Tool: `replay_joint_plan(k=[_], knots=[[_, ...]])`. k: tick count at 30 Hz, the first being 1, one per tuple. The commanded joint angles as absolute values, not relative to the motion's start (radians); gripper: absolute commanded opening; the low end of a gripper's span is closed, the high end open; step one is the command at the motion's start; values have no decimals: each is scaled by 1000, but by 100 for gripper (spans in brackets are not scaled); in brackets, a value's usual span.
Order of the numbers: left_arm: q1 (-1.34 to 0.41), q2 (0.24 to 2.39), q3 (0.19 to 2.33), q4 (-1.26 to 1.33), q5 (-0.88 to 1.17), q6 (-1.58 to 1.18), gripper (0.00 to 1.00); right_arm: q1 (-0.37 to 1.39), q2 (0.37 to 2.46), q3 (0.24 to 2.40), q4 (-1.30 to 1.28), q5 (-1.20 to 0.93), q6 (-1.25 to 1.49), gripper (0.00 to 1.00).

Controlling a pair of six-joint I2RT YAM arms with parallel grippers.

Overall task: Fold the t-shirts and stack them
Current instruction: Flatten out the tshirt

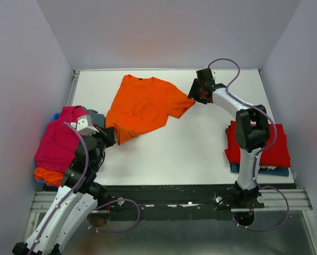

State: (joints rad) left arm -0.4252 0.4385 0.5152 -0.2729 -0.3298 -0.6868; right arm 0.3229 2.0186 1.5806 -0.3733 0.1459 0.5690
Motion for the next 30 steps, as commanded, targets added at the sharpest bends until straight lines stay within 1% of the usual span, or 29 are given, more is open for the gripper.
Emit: replay_joint_plan(k=[1, 4, 8, 12, 13, 16, 18, 19, 20, 21, 22, 23, 27, 30], knots=[[-423, 388, 515, -308, -373, -696, 0, 301, 2115, 1652, -453, 167, 615, 61], [-423, 376, 514, -319, -376, -699, 0, 288, 2161, 1692, -454, 147, 621, 60], [-423, 376, 508, -322, -374, -704, 0, 285, 2224, 1752, -474, 150, 632, 55], [-423, 373, 508, -324, -379, -706, 0, 282, 2290, 1807, -492, 141, 649, 54], [-423, 371, 509, -325, -380, -706, 0, 279, 2305, 1830, -505, 126, 653, 51], [-423, 370, 512, -324, -382, -703, 0, 278, 2325, 1861, -508, 108, 655, 50], [-423, 373, 515, -324, -383, -701, 0, 278, 2336, 1873, -512, 83, 658, 44], [-423, 374, 515, -324, -385, -701, 0, 278, 2339, 1870, -514, 72, 664, 38], [-423, 376, 517, -321, -384, -701, 0, 278, 2338, 1862, -511, 60, 670, 31], [-423, 377, 517, -319, -385, -701, 0, 278, 2335, 1852, -499, 36, 676, 22], [-423, 380, 517, -315, -385, -701, 0, 278, 2329, 1833, -486, 13, 676, 10], [-423, 383, 517, -308, -385, -700, 0, 278, 2323, 1822, -480, 6, 675, 1], [-423, 414, 526, -296, -396, -690, 0, 270, 2231, 1781, -482, 69, 651, 1], [-423, 446, 517, -250, -396, -690, 0, 224, 2128, 1741, -486, 64, 637, 1]])
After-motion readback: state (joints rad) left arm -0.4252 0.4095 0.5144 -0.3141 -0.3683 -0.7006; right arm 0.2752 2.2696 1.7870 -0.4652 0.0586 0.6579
